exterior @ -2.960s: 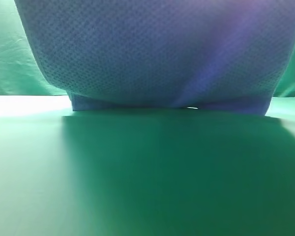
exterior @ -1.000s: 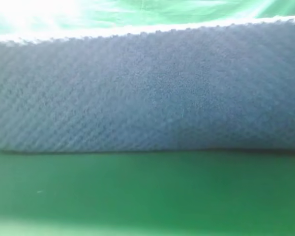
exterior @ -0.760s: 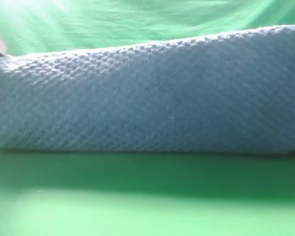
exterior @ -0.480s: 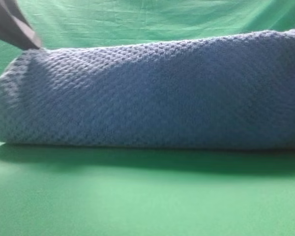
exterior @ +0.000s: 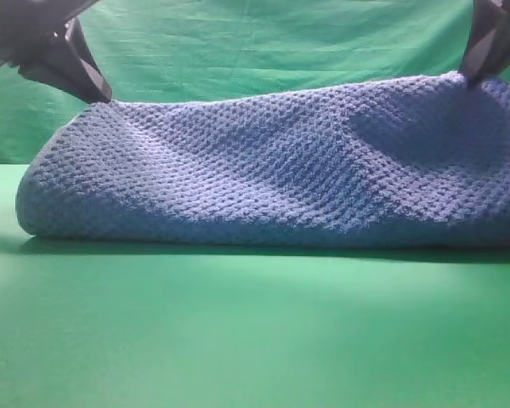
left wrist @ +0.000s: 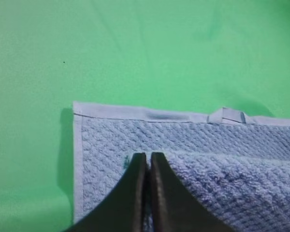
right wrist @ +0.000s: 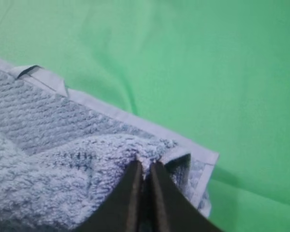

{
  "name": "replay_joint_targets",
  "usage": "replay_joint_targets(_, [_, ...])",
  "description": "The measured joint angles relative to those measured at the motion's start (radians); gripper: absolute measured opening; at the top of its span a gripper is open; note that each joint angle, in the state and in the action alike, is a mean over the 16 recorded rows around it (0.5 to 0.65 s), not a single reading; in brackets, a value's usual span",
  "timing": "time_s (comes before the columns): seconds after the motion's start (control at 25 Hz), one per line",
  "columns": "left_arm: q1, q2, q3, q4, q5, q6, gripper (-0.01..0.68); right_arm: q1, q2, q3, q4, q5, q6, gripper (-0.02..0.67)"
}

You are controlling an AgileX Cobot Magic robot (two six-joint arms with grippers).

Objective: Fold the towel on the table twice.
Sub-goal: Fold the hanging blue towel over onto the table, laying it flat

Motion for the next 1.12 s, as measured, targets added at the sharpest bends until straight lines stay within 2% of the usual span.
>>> replay_joint_targets(0.52, [0.000,0.183,-0.141,-0.015,-0.041,0.117,0.000,-0.030,0.189,-0.107,-0.005,-0.118,-0.015,0.000])
replay_joint_targets(0.68, [0.000,0.224,-0.166,-0.020,-0.048,0.141,0.035,-0.030,0.223,-0.116,-0.005,-0.156,-0.020,0.024])
replay_joint_targets(0.84, [0.000,0.250,-0.180,-0.025,-0.058,0.166,0.155,-0.030,0.242,-0.119,-0.004,-0.187,-0.024,0.122])
replay_joint_targets(1.12, [0.000,0.231,-0.189,-0.020,-0.081,0.194,0.421,-0.031,0.221,-0.120,-0.003,-0.206,-0.026,0.401])
